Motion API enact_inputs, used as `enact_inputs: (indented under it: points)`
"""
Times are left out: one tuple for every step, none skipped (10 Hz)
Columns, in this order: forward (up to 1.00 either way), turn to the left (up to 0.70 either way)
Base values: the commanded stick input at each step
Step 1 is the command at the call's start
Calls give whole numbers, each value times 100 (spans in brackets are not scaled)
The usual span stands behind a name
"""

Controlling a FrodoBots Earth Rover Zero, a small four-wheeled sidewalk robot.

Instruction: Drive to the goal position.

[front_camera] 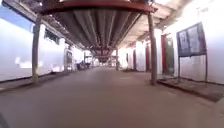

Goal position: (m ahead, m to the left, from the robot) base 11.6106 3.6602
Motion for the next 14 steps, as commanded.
enact_inputs:
  points:
    - [85, 0]
    - [85, 0]
    - [85, 0]
    - [85, 0]
    - [85, 0]
    - [85, 0]
    - [85, 0]
    - [85, 0]
    - [85, 0]
    - [85, 0]
    - [85, 0]
    - [85, 0]
    - [85, 0]
    - [85, 0]
